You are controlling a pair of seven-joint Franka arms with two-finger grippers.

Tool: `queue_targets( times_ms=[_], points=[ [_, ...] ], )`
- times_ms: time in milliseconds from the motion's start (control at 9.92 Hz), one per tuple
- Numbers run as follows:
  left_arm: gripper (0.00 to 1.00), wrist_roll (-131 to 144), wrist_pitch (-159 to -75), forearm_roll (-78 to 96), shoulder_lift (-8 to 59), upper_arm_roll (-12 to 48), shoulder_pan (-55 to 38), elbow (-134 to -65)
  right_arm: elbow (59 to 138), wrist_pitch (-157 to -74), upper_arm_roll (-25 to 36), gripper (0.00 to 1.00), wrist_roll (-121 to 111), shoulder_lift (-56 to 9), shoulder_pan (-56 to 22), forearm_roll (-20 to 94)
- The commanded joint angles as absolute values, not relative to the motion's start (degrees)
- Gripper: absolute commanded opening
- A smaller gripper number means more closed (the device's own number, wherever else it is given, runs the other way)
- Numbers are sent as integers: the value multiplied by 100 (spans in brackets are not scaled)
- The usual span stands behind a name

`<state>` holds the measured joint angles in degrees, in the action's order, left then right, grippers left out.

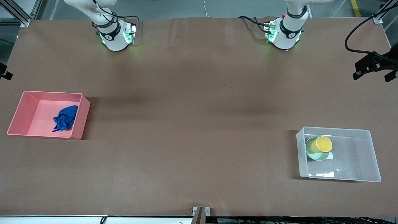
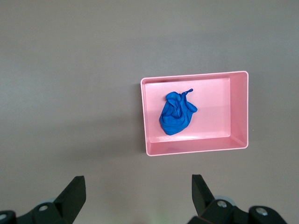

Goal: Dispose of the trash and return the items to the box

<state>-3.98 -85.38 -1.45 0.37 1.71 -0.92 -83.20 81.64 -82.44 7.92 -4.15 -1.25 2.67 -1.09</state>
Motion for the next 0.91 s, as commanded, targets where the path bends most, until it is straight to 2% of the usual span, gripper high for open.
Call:
queue_targets(
  times_ms=[0,807],
  points=[
    [100,-90,-8473,-299,-70,246,-123,-8596,8121,-8200,826,100,-545,-123,272,-44],
    [100,-70,-8420,-26,18,255,-53,-8596,8121,-8200,826,100,-712,-123,255,-44]
  ],
)
